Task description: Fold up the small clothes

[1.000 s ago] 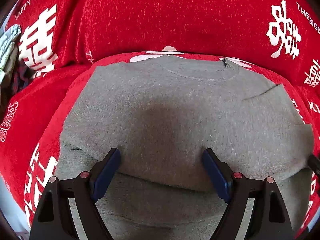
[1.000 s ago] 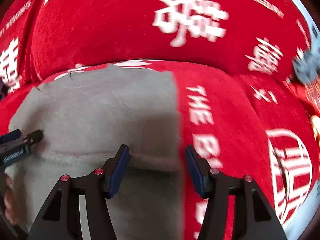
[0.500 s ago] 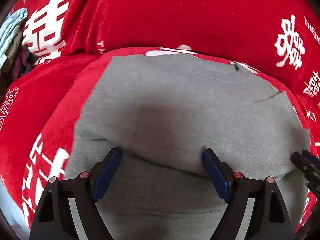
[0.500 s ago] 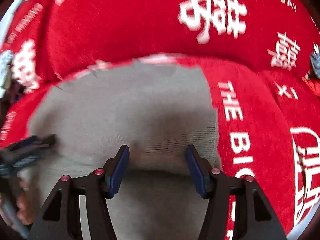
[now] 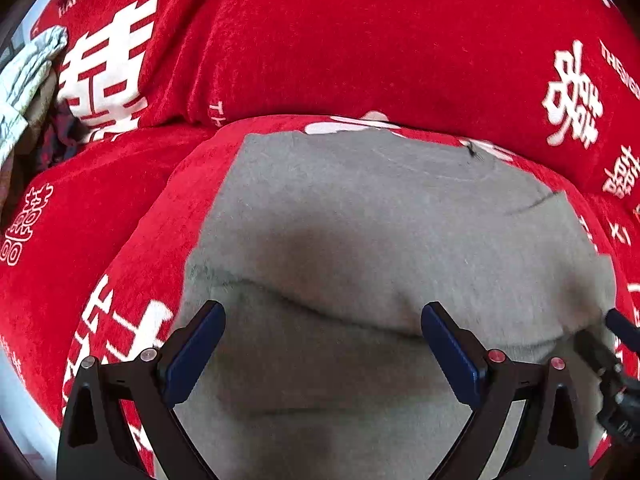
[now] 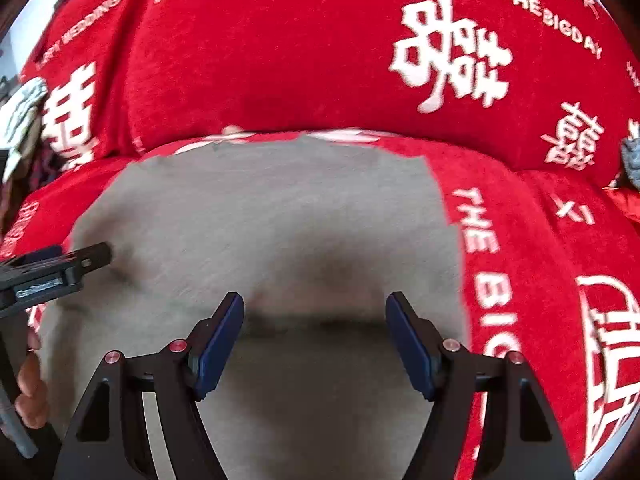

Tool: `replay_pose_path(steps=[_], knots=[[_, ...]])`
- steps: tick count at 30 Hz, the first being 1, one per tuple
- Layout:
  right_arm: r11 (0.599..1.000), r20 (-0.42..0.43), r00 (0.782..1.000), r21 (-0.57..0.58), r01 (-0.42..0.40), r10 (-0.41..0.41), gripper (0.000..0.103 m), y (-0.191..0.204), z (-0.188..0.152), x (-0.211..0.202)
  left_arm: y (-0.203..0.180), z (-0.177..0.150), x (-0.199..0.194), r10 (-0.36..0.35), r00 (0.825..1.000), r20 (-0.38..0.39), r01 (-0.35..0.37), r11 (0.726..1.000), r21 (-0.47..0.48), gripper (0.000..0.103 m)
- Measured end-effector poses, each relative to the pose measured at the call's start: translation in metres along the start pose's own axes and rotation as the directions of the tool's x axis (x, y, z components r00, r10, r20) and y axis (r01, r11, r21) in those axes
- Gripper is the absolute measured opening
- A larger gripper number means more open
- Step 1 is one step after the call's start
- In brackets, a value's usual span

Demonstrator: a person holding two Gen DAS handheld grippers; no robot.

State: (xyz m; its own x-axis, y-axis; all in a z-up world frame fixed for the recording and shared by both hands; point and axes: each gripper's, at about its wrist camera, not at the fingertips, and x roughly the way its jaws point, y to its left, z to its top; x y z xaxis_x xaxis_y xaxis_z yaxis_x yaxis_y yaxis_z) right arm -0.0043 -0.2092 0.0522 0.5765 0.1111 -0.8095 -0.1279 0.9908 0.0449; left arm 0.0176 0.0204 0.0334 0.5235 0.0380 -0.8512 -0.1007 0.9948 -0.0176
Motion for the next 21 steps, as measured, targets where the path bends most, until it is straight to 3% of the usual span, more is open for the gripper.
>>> replay_pose_path(steps=[4, 8, 21], knots=[[1.000, -0.072, 0.997, -0.021, 0.018, -0.019, 0.077, 0.010, -0.019, 0.020, -0.005, -0.014, 0.013, 0.042, 0.998, -0.037, -0.041, 0.998, 0.040, 0.099], [0.998, 0.006, 0.999, -0.036, 0.044, -0.044, 0.078, 0.016, -0.034, 0.017, 0.000, -0.024, 0.009, 0.025, 1.000, -0.009, -0.025, 0.999, 0.036, 0.100], [0.998, 0.069, 0.997, -0.041, 0.050, -0.047, 0.080, 0.020, -0.064, 0.003, 0.012, -0.046, -0.004, -0.009, 1.000, 0.004, 0.009, 1.000, 0.002, 0.102]])
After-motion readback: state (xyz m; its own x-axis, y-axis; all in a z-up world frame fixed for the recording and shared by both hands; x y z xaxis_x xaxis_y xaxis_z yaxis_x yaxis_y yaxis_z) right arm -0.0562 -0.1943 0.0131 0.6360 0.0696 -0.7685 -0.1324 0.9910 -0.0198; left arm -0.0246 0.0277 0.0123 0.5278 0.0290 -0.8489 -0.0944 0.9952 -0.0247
